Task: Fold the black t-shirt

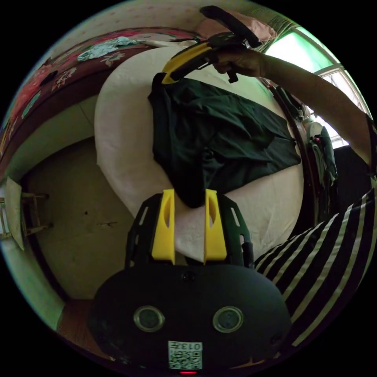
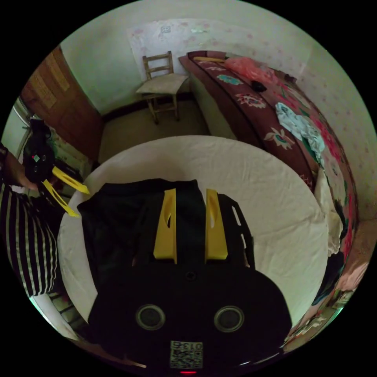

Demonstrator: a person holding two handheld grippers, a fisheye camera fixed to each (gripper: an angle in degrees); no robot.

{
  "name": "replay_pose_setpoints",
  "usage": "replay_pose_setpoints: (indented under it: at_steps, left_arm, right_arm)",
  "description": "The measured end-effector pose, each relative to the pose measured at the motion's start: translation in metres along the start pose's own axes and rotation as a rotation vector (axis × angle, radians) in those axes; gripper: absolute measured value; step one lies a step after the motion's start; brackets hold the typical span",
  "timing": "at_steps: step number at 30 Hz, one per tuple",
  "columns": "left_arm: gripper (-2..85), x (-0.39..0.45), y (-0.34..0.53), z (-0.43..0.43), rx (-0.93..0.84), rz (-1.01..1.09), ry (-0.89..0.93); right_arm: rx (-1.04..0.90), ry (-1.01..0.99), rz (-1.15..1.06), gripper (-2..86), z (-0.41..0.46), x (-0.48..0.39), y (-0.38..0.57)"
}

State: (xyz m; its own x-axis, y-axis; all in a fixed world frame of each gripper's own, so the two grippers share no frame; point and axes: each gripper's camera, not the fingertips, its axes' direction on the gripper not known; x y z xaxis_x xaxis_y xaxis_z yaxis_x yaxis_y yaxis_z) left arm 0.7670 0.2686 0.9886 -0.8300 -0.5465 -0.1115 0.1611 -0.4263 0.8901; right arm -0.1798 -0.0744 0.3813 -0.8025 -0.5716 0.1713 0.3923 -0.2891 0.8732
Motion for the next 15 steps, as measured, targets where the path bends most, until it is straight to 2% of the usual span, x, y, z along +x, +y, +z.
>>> replay_pose_setpoints:
  at_steps: [4,9,15]
  left_arm:
    - [9.0,0.004,-0.006,0.015,-0.029,-0.017,-0.023]
    - [3.2,0.016,-0.009,0.03,-0.041,-0.015,-0.049]
    - [1.0,0.039,-0.008,0.041,-0.012,0.026,-0.041]
  right_arm:
    - [-0.098,-0.055,-0.019,7.5,0.01,0.004,0.004]
    - [-0.111,-0.029,-0.008,3.5,-0.006,0.001,0.023]
    - [0.028,0.028,-0.033,2.4,-0.056,-0.011,0.079]
